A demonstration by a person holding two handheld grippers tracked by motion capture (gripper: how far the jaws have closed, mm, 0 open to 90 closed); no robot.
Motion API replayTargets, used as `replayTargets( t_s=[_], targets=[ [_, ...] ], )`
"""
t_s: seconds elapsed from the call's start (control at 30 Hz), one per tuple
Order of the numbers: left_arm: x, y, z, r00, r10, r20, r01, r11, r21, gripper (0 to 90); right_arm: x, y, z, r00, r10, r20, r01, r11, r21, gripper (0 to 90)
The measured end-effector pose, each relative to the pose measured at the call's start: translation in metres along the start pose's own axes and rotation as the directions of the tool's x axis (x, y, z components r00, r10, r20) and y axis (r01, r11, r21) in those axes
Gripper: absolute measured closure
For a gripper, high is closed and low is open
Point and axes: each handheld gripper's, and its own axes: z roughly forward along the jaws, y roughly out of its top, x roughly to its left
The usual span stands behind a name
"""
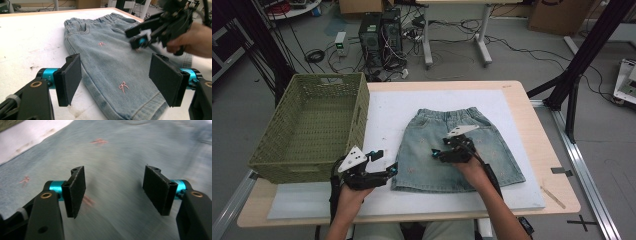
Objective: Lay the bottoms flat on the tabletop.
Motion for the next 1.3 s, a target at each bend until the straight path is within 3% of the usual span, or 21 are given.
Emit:
replayTargets(
  t_s=[0.03,0.1,0.2,0.27,0.33,0.43,0.5,0.6,0.67,0.77,0.83,0.9,0.93,1.03,1.07,1.13,1.2,1.3],
  targets=[
    [0.0,0.001,0.0,1.0,0.0,-0.001,0.0,1.0,-0.001,26.2,0.004,0.001,0.008,0.9997,-0.016,-0.019,0.017,1.0,0.025,44.5],
    [0.001,0.001,0.0,1.0,-0.001,0.002,0.001,1.0,-0.001,26.2,0.009,0.0,0.019,0.9988,-0.048,0.0,0.048,0.997,0.062,45.3],
    [0.001,0.002,0.002,1.0,-0.004,0.002,0.004,1.0,-0.003,26.2,0.014,0.001,0.019,0.9974,-0.071,0.016,0.07,0.995,0.066,45.6],
    [0.002,0.002,0.003,1.0,-0.005,0.002,0.005,1.0,0.001,26.2,0.014,0.0,0.016,0.9983,-0.056,-0.019,0.057,0.996,0.069,42.4],
    [0.002,0.002,0.004,1.0,-0.005,0.003,0.005,1.0,0.003,26.2,0.014,-0.001,0.01,0.9956,-0.045,-0.082,0.048,0.998,0.029,41.1],
    [0.001,0.002,0.006,1.0,-0.005,0.008,0.005,1.0,0.003,26.2,0.011,0.0,0.003,0.9984,-0.04,-0.038,0.039,0.999,-0.029,39.1],
    [0.001,0.003,0.006,0.9999,-0.003,0.011,0.003,1.0,-0.004,26.2,0.01,0.004,0.008,0.999,-0.036,-0.026,0.035,0.999,-0.028,39.0],
    [0.002,0.003,0.006,0.9999,-0.008,0.011,0.008,0.9999,-0.008,26.2,0.015,0.009,0.02,0.9986,-0.048,-0.021,0.048,0.999,-0.014,39.1],
    [0.003,0.003,0.005,0.9999,-0.007,0.011,0.008,0.9999,-0.007,26.2,0.019,0.01,0.033,0.9947,-0.101,-0.015,0.102,0.993,0.051,38.4],
    [0.005,0.003,0.003,0.9999,-0.008,0.01,0.009,0.9999,-0.009,26.2,0.018,0.012,0.026,0.9952,-0.088,-0.042,0.09,0.995,0.045,38.1],
    [0.005,0.003,0.002,0.9999,-0.01,0.009,0.01,0.9999,-0.009,26.2,0.012,0.01,0.008,0.9969,-0.059,-0.051,0.059,0.998,-0.009,38.1],
    [0.005,0.003,0.001,0.9999,-0.011,0.009,0.011,0.9999,-0.011,26.2,0.002,0.001,-0.011,0.9991,-0.036,-0.024,0.035,0.998,-0.05,38.1],
    [0.005,0.002,0.001,0.9999,-0.011,0.009,0.011,0.9999,-0.012,26.2,-0.003,-0.002,-0.017,0.9998,-0.019,-0.005,0.019,0.999,-0.045,38.1],
    [0.003,0.002,0.002,0.9999,-0.004,0.012,0.004,1.0,-0.007,26.2,-0.029,-0.016,-0.034,0.9929,0.023,0.117,-0.024,1.0,0.009,40.6],
    [0.003,0.002,0.003,0.9999,-0.001,0.014,0.001,1.0,-0.007,26.2,-0.037,-0.02,-0.037,0.984,0.025,0.177,-0.031,0.999,0.035,40.6],
    [0.003,0.002,0.004,0.9999,-0.001,0.016,0.001,1.0,-0.005,26.2,-0.046,-0.025,-0.037,0.9705,0.006,0.241,-0.028,0.996,0.09,40.6],
    [0.003,0.003,0.004,0.9999,-0.004,0.015,0.004,1.0,-0.009,26.2,-0.053,-0.031,-0.031,0.9746,0.039,0.221,-0.069,0.989,0.131,38.0],
    [0.004,0.004,0.004,0.9999,-0.006,0.012,0.006,0.9999,-0.009,26.2,-0.058,-0.03,-0.032,0.9808,0.067,0.184,-0.09,0.989,0.121,37.9]
  ],
)
